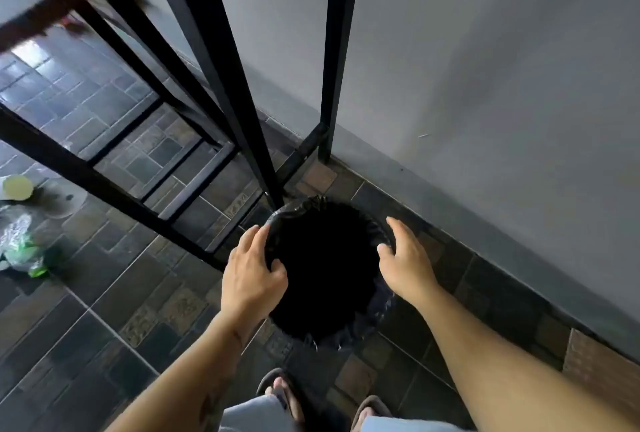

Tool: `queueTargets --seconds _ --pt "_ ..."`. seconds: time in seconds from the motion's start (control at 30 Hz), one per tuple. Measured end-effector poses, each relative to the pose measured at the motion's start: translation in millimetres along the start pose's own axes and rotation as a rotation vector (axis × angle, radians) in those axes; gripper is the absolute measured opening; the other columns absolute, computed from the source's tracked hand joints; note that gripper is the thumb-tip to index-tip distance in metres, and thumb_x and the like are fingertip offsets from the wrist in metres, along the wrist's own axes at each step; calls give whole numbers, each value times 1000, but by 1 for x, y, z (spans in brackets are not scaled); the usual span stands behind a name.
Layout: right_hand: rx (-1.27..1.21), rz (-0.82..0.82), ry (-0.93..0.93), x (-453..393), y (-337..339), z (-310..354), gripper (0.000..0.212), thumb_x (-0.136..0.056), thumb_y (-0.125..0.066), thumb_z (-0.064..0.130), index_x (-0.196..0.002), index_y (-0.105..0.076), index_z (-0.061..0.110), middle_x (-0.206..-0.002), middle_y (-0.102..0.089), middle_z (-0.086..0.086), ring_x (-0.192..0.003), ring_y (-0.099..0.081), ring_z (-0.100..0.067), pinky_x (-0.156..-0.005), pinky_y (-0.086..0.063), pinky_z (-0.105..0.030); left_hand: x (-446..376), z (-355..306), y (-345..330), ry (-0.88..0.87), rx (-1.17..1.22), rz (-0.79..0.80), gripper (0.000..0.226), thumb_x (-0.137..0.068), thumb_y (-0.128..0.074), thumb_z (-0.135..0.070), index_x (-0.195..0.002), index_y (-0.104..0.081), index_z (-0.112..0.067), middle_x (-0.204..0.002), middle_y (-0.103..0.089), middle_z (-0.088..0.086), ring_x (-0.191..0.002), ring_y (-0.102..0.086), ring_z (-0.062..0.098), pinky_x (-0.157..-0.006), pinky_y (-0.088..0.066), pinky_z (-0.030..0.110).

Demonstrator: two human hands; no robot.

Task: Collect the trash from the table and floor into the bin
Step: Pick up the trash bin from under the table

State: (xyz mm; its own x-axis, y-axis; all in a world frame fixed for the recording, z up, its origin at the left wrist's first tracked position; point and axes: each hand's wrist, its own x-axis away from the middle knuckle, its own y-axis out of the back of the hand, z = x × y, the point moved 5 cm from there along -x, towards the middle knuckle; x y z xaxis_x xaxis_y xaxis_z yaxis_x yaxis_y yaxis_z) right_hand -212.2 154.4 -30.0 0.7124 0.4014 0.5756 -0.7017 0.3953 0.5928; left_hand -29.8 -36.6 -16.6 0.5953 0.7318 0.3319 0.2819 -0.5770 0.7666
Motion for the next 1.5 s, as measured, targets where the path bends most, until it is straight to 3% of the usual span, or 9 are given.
queueTargets --seconds 0.2,0.43,0.73,0.87,1.0,1.17,1.3,1.4,1.5 --pt "-87 -58 -27 -24 -32 -37 55 -102 -42 11 -153 -32 31 -162 -28 8 -148 -27 -16 -116 -27 -34 -15 45 -57 45 -8 86 79 -83 -59 -9 -158 -34 -21 -168 -22 -4 -149 -26 25 -120 -22 32" --pt "-24 -136 9 -11 -27 -29 62 -95 -43 -5 -150 -42 24 -156 -38 9 -142 -37 -18 -111 -33 -29 -9 52 -42 13 -59 61 77 -79 -58 6 -152 -46 -13 -164 -32 0 -136 -42 34 -110 -27 27" --pt "164 -197 192 74 72 64 71 -80 -50 -7 -145 -49 23 -142 -54 5 -130 -50 -20 -102 -44 -34 46 -26 93 -92 92 -182 76 -67 -52 21 -137 -63 -8 -146 -56 2 -115 -54 33 -101 -33 28" --pt "104 -279 250 128 127 122 66 -80 -48 -10 -138 -58 18 -136 -60 2 -123 -57 -23 -102 -47 -31 84 -70 167 36 433 -211 72 -73 -46 20 -134 -66 -14 -140 -59 -12 -122 -60 20 -105 -51 38" --pt "21 -303 293 181 178 176 63 -77 -47 -13 -132 -64 13 -130 -65 -1 -121 -59 -19 -98 -36 -11 121 -107 233 137 716 -97 78 -78 -42 22 -134 -66 -26 -142 -57 -22 -101 -73 18 -73 -61 33" --pt "-51 -305 358 240 220 229 65 -78 -46 -14 -134 -62 15 -131 -64 2 -124 -57 -15 -102 -36 -14 158 -145 311 57 748 -75 87 -78 -42 26 -140 -60 -31 -139 -55 -31 -86 -76 23 -59 -55 34" --pt "-65 -244 474 285 240 265 75 -78 -43 -18 -143 -53 18 -145 -50 10 -136 -41 -4 -104 -22 -1 182 -163 368 -21 694 -262 83 -72 -42 24 -139 -63 -22 -141 -56 -23 -122 -64 13 -89 -60 37" --pt "-97 -166 539 315 253 286 78 -81 -40 -20 -148 -46 20 -149 -37 18 -138 -27 6 -101 -16 5 203 -176 408 -41 656 -347 80 -73 -45 20 -137 -64 -22 -142 -59 -17 -122 -65 22 -101 -52 56" --pt "-105 -142 632 342 261 307 79 -82 -38 -20 -149 -43 21 -154 -30 19 -139 -24 7 -101 -15 5 228 -187 444 -45 651 -415 80 -72 -43 21 -137 -65 -21 -141 -62 -10 -122 -65 24 -105 -50 53"
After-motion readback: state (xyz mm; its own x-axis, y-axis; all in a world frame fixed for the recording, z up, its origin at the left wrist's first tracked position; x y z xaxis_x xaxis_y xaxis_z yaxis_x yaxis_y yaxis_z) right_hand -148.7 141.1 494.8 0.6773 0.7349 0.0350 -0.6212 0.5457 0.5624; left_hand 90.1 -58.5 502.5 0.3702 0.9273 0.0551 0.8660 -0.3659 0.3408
